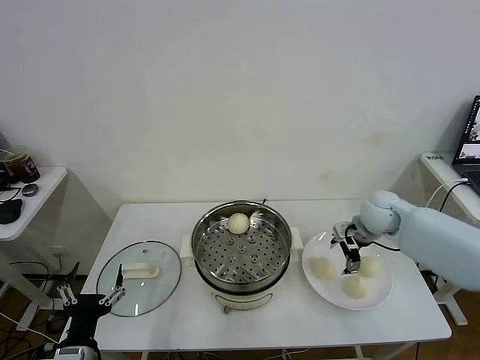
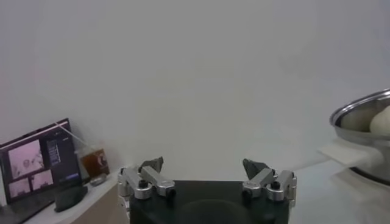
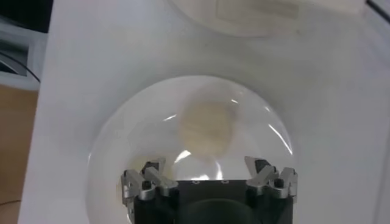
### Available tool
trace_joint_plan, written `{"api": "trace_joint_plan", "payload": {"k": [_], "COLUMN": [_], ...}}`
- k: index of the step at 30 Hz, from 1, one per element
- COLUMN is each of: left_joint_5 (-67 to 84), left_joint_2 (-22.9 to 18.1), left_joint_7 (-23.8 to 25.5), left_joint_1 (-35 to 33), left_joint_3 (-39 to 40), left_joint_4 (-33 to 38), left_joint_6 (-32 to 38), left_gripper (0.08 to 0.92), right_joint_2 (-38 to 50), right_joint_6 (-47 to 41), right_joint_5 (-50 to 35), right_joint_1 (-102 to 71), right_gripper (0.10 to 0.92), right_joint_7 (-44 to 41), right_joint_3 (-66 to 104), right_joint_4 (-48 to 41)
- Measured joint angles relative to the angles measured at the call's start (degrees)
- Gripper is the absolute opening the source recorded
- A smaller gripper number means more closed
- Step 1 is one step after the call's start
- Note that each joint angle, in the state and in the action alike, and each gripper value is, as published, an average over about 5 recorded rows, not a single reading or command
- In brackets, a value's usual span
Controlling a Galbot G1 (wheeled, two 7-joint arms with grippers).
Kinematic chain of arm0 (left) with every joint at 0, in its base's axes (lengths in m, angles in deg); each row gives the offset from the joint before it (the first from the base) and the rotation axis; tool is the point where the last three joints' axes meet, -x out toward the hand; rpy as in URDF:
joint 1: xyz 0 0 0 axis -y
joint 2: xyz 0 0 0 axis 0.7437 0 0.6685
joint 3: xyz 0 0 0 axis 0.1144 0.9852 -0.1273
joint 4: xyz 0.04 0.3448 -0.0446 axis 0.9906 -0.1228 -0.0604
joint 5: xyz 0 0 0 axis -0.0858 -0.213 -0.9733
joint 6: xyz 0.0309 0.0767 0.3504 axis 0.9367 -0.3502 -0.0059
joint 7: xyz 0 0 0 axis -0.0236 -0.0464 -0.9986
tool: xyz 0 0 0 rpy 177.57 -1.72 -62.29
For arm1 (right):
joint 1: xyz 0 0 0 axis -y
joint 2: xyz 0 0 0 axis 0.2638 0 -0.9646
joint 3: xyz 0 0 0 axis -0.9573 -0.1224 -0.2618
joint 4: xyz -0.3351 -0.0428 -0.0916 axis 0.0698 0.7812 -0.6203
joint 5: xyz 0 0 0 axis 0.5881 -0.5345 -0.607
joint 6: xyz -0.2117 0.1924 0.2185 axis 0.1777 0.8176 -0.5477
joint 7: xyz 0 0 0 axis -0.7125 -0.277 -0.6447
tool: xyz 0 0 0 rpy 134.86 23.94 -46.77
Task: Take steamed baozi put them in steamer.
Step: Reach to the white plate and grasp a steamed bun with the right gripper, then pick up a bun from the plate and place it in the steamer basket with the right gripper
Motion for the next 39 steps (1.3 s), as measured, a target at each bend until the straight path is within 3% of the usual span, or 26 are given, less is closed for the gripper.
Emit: {"api": "trace_joint_plan", "payload": {"k": [10,21,31,39], "left_joint_5": [-0.18,-0.22,-0.22,0.1], "left_joint_2": [-0.03,-0.19,-0.29,-0.01], "left_joint_7": [-0.17,-0.44,-0.49,-0.5], "left_joint_1": [0.18,0.15,0.72,2.0], "left_joint_3": [-0.43,-0.62,0.06,1.34], "left_joint_4": [-0.15,-0.17,-0.41,-1.53], "left_joint_6": [-0.12,0.24,0.3,0.31], "left_gripper": [0.823,0.823,0.823,0.823], "right_joint_2": [-4.79,-6.7,-4.76,-1.39], "right_joint_6": [1.04,1.4,0.87,-2.26], "right_joint_5": [2.6,4.02,2.62,-3.97], "right_joint_1": [-4.1,-5.04,-1.45,10.94], "right_gripper": [0.8,0.556,0.538,0.549], "right_joint_7": [0.82,0.49,-1.13,-1.82], "right_joint_3": [2.56,3.6,2.7,-3.55], "right_joint_4": [-5.21,-7.02,-5.19,-0.09]}}
